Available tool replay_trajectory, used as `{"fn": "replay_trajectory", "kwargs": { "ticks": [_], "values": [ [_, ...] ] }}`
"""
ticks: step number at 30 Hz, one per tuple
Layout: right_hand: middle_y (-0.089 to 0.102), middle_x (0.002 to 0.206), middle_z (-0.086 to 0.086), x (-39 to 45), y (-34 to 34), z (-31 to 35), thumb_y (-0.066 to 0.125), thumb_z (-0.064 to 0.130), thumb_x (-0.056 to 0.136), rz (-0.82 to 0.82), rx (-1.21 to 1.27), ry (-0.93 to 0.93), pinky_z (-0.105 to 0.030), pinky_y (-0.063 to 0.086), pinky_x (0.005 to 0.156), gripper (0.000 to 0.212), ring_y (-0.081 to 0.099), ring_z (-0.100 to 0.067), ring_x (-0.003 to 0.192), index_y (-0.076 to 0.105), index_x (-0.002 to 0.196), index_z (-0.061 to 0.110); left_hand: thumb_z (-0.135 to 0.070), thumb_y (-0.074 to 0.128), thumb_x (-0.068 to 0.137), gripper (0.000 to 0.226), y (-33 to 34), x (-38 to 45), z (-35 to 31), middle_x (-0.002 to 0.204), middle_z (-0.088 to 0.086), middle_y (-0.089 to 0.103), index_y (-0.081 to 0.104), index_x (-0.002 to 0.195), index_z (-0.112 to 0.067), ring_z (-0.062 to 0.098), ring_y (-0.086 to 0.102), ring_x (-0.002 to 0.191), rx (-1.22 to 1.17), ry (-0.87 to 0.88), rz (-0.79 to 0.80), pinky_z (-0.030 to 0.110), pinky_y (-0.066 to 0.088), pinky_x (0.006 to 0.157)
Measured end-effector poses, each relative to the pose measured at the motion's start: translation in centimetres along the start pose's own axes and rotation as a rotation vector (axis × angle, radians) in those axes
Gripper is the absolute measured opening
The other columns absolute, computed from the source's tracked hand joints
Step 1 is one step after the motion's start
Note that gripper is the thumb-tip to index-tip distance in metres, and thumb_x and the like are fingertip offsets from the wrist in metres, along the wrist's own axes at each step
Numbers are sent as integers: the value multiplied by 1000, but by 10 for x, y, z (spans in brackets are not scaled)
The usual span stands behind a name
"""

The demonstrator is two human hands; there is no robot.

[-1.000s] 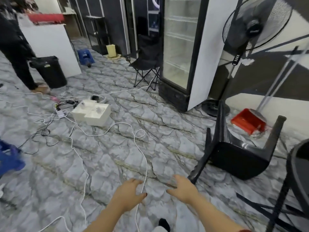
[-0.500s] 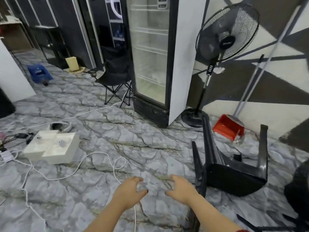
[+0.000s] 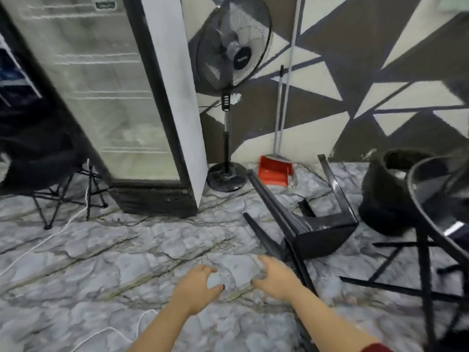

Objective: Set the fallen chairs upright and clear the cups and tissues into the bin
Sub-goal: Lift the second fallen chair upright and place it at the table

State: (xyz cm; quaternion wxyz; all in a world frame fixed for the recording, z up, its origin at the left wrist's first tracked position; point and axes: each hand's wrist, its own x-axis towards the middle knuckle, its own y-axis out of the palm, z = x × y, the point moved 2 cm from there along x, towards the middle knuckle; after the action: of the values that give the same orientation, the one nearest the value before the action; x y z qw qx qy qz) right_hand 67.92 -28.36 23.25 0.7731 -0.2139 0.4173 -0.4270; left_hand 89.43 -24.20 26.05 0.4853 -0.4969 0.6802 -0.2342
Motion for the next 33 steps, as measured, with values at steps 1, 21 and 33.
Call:
{"fn": "replay_trajectory", "kwargs": {
  "ticks": [1,21,33],
  "values": [
    [48,138,2,12,9,-13,46,69,60,-7,23,20,-40,43,100,88,46,-20,124,30,139,35,-52,50,87,57,-5,10,3,145,-1,39,40,135,-23,16,38,131,14,21,7,28,34,105],
    [52,128,1,1,-41,-97,58,47,74,-291,484,536,-31,44,92,72,51,-19,114,32,138,26,-49,48,88,57,21,193,-151,149,-4,30,37,138,-24,16,30,135,369,590,350,30,29,108],
    [42,142,-7,-11,-27,-138,56,41,83,-475,680,867,-33,38,101,69,41,-26,128,27,141,19,-43,52,88,55,83,248,-223,142,-4,36,40,136,-19,14,35,129,532,832,657,25,31,105]
  ]
}}
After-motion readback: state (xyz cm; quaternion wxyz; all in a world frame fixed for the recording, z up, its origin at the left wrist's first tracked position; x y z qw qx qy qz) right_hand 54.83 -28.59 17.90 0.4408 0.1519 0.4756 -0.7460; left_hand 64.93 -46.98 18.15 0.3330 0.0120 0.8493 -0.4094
